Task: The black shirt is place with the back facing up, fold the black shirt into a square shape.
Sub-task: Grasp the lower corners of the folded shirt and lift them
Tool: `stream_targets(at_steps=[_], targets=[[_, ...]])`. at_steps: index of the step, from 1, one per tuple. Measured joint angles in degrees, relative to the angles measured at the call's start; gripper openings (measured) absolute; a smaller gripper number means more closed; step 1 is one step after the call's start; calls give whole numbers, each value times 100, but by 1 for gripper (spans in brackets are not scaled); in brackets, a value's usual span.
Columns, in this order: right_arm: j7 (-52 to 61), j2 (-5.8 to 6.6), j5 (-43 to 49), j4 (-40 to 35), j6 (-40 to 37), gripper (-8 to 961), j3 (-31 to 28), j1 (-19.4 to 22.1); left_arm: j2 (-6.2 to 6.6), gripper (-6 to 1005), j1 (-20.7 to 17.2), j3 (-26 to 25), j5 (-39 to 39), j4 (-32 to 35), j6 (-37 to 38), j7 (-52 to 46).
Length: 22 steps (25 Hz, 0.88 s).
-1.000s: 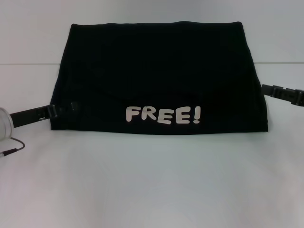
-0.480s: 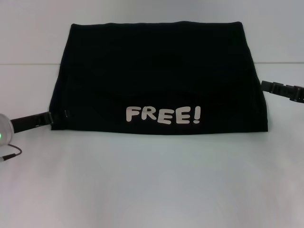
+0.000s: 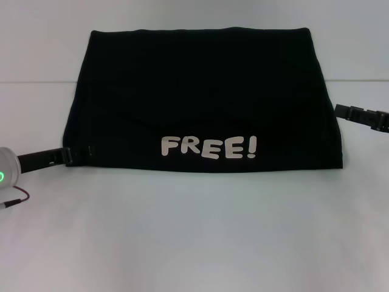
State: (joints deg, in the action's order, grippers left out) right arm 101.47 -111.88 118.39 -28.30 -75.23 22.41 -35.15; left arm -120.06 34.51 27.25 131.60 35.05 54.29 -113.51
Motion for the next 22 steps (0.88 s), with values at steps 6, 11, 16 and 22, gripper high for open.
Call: stream_targets(at_steps=[6, 11, 16, 22], targets=[[28, 0, 0, -23, -11, 625, 0, 11, 0, 709, 24, 141, 53, 0, 21, 69], [35, 7, 0, -30, -46, 625, 0, 19, 0, 669, 23, 143, 77, 13, 8, 110], [39, 19, 0, -33, -50, 624, -4, 25, 0, 601, 33, 141, 235, 20, -72, 110], [71, 57, 174, -14, -17, 624, 59, 1, 0, 361, 43, 146, 336, 20, -178, 110]])
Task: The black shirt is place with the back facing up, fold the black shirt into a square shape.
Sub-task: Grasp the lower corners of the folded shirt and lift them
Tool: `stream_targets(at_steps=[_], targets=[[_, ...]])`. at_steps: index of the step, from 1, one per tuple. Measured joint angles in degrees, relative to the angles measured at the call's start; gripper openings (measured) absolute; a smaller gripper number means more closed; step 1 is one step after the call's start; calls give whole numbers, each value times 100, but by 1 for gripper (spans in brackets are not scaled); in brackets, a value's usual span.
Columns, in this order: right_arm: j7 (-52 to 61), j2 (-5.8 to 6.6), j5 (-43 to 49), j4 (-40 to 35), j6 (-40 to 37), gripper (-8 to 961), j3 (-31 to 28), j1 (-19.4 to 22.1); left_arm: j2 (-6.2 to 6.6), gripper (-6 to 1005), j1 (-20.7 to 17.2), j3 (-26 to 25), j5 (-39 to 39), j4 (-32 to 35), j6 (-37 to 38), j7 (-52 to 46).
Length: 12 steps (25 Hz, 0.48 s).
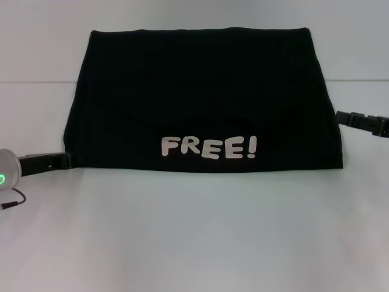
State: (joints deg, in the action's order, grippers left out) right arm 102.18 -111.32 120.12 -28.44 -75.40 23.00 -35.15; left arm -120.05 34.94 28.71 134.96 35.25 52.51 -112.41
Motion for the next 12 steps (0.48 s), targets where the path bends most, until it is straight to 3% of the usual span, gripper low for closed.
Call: stream_targets(at_steps=[5, 12], targets=[[279, -2, 474, -23, 202, 625, 104, -123, 10, 167, 32, 4, 4, 20, 41, -1], [492, -144, 700, 66, 1025, 625, 714, -251, 55, -1, 114, 4, 5, 121, 268, -43]])
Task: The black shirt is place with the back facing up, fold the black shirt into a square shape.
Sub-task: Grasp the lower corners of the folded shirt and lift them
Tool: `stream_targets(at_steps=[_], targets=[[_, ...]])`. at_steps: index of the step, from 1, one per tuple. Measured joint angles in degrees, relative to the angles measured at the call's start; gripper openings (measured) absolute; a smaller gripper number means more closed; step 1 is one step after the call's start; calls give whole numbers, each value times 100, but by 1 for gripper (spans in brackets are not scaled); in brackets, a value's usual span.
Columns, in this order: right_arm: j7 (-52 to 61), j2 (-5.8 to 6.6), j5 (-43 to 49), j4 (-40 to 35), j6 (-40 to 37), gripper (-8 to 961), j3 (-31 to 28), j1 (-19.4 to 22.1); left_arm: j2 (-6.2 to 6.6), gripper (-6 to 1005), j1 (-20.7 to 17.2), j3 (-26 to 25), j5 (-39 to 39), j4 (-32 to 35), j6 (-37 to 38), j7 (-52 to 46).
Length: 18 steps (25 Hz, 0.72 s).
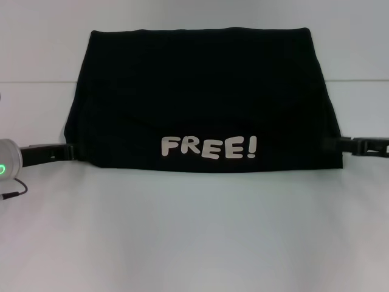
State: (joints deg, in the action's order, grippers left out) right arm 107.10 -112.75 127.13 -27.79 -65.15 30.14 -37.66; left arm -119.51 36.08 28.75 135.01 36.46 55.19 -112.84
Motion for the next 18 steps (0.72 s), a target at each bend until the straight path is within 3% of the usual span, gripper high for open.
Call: stream_targets(at_steps=[5, 11, 18], targets=[[121, -113, 3, 35, 563, 624, 468, -30, 6, -2, 22, -1, 10, 39, 20, -15], [109, -187, 4, 43, 798, 625, 568, -28, 19, -2, 61, -1, 137, 39, 26, -70], [151, -144, -24, 24, 791, 622, 522, 58, 26, -1, 73, -1, 156, 37, 1, -78]])
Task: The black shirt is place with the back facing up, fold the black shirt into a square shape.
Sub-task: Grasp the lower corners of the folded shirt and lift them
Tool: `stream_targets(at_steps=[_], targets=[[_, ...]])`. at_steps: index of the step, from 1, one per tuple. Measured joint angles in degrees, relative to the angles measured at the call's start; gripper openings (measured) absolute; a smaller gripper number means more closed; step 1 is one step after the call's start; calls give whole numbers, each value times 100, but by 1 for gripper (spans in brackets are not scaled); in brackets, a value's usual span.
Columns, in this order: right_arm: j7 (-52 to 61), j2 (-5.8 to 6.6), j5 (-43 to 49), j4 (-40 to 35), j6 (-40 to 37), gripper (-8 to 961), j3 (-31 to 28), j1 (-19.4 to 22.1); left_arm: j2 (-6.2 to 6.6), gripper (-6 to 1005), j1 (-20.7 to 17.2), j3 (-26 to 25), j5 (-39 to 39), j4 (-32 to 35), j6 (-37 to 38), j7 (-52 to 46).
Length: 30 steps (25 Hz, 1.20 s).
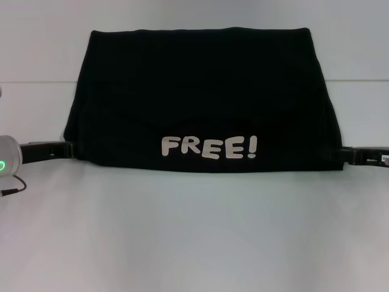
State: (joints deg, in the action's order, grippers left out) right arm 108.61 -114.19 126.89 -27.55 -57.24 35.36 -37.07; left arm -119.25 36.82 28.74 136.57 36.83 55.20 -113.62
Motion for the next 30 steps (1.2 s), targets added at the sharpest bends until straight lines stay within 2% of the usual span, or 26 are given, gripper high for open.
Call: stream_targets(at_steps=[7, 13, 18, 25, 29, 30], targets=[[42, 14, 3, 12, 2, 619, -13, 95, -2, -1, 3, 0, 0, -8, -5, -3], [2, -55, 16, 18, -20, 616, 36, 61, -2, -2, 25, 0, 1, -27, -20, -3], [3, -72, 13, 19, -51, 427, 132, 78, -2, -2, 29, 0, 1, -27, -23, -3], [-32, -28, -22, -40, -247, 278, 59, 176, -4, -2, -2, -10, 1, 0, 45, -5], [-107, -1, -25, -236, -623, 193, -131, 304, -10, -2, -126, -64, 1, 232, 490, -104], [-115, 0, -25, -335, -778, 142, -181, 371, -9, -2, -170, -65, 2, 323, 660, -156]])
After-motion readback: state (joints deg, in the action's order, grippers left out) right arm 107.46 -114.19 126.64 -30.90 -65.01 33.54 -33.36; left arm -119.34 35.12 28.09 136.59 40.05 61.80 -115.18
